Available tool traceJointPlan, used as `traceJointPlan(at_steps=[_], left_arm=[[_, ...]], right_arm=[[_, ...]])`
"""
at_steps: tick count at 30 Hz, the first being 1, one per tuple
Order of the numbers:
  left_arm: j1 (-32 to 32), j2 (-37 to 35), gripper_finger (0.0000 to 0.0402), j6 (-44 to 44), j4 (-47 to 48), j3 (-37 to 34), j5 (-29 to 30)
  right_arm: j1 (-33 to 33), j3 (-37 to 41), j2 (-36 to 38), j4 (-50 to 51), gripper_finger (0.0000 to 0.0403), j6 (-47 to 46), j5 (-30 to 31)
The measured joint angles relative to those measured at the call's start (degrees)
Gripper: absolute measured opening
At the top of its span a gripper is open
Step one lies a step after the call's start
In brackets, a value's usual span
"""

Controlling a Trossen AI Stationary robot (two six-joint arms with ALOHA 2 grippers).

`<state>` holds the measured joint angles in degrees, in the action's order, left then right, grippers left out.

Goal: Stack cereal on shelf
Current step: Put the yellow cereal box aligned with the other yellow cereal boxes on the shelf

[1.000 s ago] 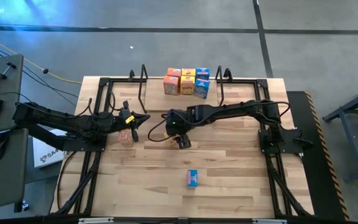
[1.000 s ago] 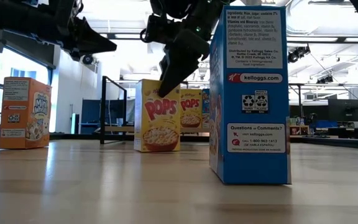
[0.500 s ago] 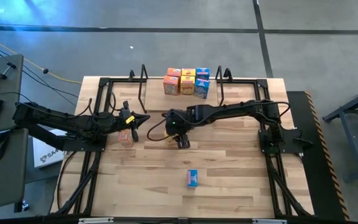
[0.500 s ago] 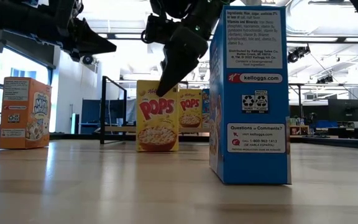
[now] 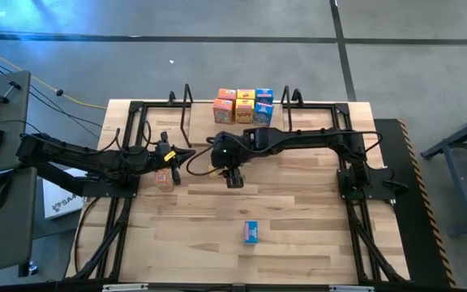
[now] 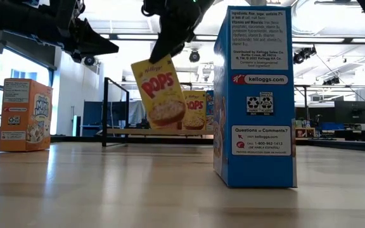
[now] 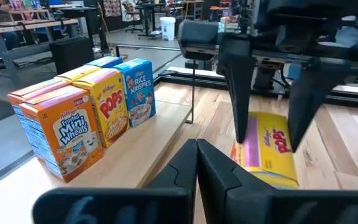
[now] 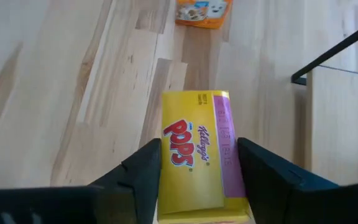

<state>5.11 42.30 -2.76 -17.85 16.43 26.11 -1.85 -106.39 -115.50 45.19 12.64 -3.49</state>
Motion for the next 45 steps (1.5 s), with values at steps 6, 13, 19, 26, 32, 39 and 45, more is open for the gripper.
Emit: traceJointPlan(at_steps=[6,13,19,26,32,39,45], left_arm=[[0.0,0.0,0.0003,0.0,0.0,0.0,0.0],[0.0,0.0,0.0003,0.0,0.1,0.0,0.0],[0.0,0.0,0.0003,0.0,0.6,0.0,0.0],[0.0,0.0,0.0003,0.0,1.0,0.0,0.0],[0.0,0.0,0.0003,0.0,1.2,0.0,0.0],[0.0,0.0,0.0003,0.2,1.2,0.0,0.0],[0.0,0.0,0.0003,0.2,1.3,0.0,0.0]], right_arm=[[-0.2,0.1,0.0,0.4,0.0125,-1.4,1.5],[-0.6,1.3,0.0,-0.1,0.0113,-2.8,5.0],[-4.3,1.4,4.1,0.5,0.0119,0.5,9.2],[-13.1,8.5,6.3,-3.0,0.0114,2.8,7.0],[-16.1,13.7,7.8,-10.6,0.0113,2.9,5.8],[-18.5,13.9,8.3,-10.7,0.0112,3.1,8.6],[-20.6,13.9,8.3,-10.7,0.0112,4.4,8.7]])
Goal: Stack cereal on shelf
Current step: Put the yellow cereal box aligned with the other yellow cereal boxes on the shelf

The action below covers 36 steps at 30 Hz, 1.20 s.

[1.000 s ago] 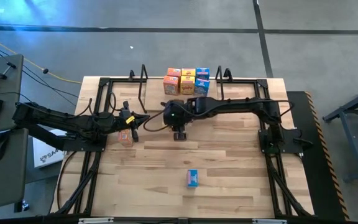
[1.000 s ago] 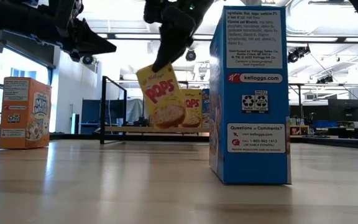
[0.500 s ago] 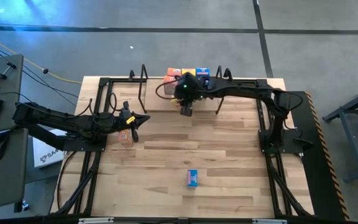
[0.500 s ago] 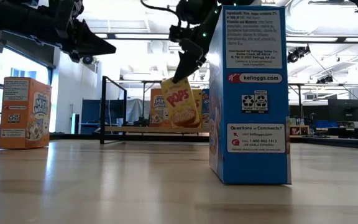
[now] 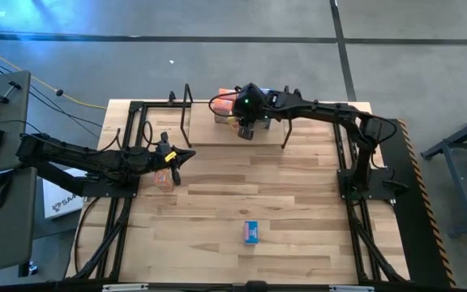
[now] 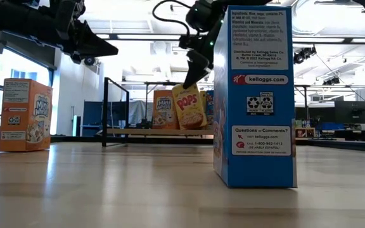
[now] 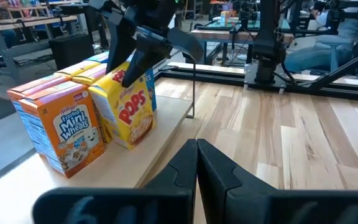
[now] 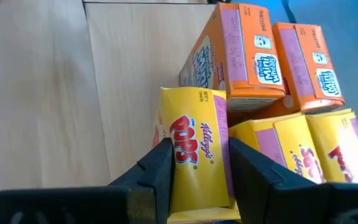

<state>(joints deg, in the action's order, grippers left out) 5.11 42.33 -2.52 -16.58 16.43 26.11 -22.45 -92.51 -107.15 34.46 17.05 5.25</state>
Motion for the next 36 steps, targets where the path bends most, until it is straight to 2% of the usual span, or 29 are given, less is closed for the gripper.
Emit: traceJointPlan(at_steps=[4,9,18,23,28,31,33,36], left_arm=[[0.0,0.0,0.0003,-0.1,0.0,0.0,0.0],[0.0,0.0,0.0003,-0.2,0.0,0.0,0.0],[0.0,0.0,0.0003,-0.4,-0.3,0.0,0.0],[0.0,0.0,0.0003,-0.4,-0.4,0.0,0.0],[0.0,0.0,0.0003,-0.4,-0.4,0.0,0.0],[0.0,0.0,0.0003,-0.4,-0.4,0.0,0.0],[0.0,0.0,0.0003,-0.4,-0.4,0.0,0.0],[0.0,0.0,0.0003,-0.4,-0.4,0.0,0.0]], right_arm=[[-0.8,0.0,0.0,0.0,0.0112,-0.7,-1.2],[-0.9,0.0,0.0,1.0,0.0115,-1.6,3.2],[-0.7,0.0,0.0,2.4,0.0200,-1.6,5.9],[0.1,0.0,0.4,2.2,0.0219,-0.1,7.0],[2.0,-1.5,2.9,3.5,0.0220,1.7,10.3],[3.2,-3.5,5.2,9.2,0.0211,1.9,13.3],[3.4,-4.2,5.9,14.0,0.0190,-0.5,13.6],[2.5,-4.2,5.5,20.7,0.0135,-4.8,12.4]])
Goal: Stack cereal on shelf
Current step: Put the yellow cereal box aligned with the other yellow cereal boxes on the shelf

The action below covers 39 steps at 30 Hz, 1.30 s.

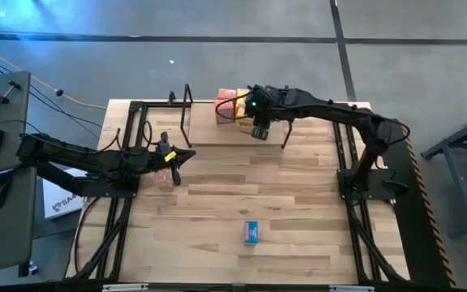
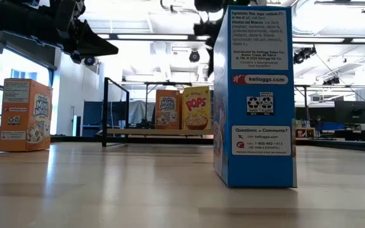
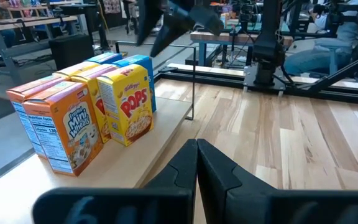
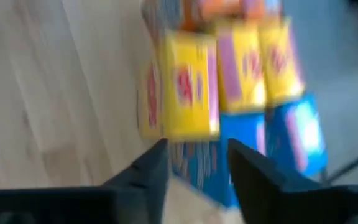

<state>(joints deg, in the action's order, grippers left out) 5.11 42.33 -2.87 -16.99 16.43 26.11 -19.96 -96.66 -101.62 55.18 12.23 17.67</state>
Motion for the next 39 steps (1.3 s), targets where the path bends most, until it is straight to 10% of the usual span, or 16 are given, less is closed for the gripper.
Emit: traceJointPlan(at_steps=[7,39], left_arm=[[0.0,0.0,0.0003,0.0,0.0,0.0,0.0],[0.0,0.0,0.0003,0.0,-0.2,0.0,0.0]], right_arm=[[-1.7,0.0,-2.7,1.9,0.0008,-3.3,-0.3],[-0.1,0.0,-4.6,-2.6,0.0000,-7.6,0.5]])
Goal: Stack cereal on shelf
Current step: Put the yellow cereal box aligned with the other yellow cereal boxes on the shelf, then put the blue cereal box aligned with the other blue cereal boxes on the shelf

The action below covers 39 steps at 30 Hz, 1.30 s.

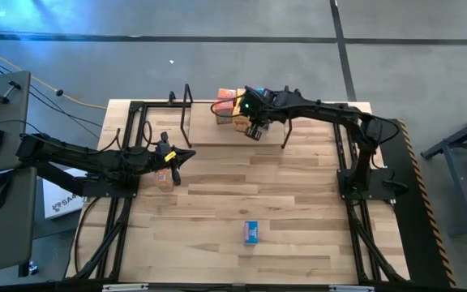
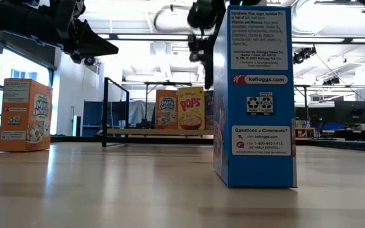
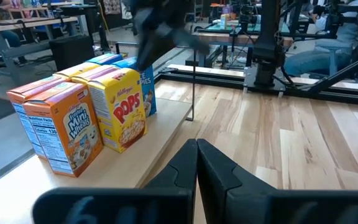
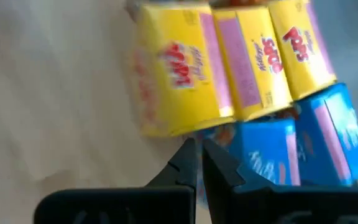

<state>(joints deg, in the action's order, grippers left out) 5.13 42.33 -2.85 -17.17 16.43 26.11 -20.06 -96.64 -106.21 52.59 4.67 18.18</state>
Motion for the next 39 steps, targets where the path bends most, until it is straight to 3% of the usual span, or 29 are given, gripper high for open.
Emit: traceJointPlan(at_steps=[7,15,23,27,31,35,39], left_arm=[[0.0,0.0,0.0003,0.0,0.0,0.0,0.0],[0.0,0.0,0.0003,0.1,0.1,0.0,0.0],[0.0,0.0,0.0003,0.0,0.2,0.0,0.0],[0.0,0.0,0.0003,0.0,0.2,0.0,0.0],[0.0,0.0,0.0003,0.0,0.2,0.0,0.0],[0.0,0.0,0.0003,0.2,0.2,0.0,0.0],[0.0,0.0,0.0003,0.5,0.2,0.0,0.0]], right_arm=[[12.5,0.1,2.8,3.3,0.0000,-18.5,3.1],[28.3,12.2,2.4,-14.3,0.0000,-34.2,5.7],[38.9,9.2,2.4,-7.0,0.0011,-60.1,6.1],[42.4,6.6,2.4,-2.8,0.0066,-72.8,0.8],[44.9,6.3,2.4,-1.6,0.0165,-86.2,-5.1],[46.4,6.2,2.4,-2.3,0.0269,-97.1,-6.5],[47.7,6.2,2.4,-3.6,0.0328,-103.1,-8.1]])
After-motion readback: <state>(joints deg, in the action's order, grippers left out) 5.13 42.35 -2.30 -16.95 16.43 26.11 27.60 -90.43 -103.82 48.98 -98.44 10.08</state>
